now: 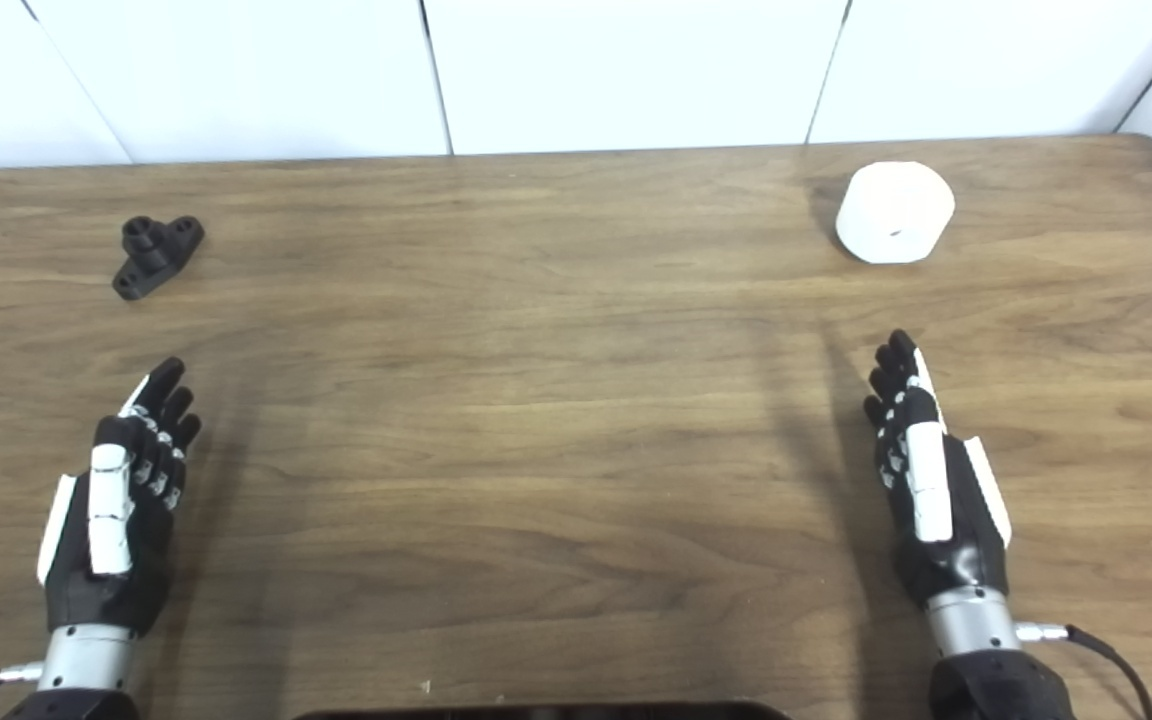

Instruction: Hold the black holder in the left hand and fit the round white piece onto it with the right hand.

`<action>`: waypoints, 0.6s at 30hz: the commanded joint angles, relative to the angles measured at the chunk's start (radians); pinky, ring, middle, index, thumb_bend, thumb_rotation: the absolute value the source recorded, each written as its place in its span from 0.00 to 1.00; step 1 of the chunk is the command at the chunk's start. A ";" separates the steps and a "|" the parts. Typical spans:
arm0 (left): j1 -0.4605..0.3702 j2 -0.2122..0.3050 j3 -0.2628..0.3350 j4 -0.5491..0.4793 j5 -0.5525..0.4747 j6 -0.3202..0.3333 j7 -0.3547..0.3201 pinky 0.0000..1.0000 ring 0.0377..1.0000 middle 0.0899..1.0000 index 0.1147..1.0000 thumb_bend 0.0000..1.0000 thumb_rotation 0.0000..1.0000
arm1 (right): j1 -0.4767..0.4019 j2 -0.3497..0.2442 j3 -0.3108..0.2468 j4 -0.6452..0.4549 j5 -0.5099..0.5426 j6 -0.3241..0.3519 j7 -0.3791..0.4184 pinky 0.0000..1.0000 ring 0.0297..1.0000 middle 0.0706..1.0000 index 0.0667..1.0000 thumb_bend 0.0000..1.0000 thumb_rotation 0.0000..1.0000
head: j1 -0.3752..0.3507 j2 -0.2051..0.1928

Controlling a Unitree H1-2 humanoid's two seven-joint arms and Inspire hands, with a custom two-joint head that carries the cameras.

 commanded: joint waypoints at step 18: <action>-0.001 -0.003 -0.001 -0.050 0.014 -0.003 0.010 0.99 0.99 0.98 0.91 0.51 0.92 | 0.011 -0.015 -0.004 -0.035 0.002 0.018 0.012 1.00 1.00 1.00 1.00 0.62 1.00 | 0.044 -0.017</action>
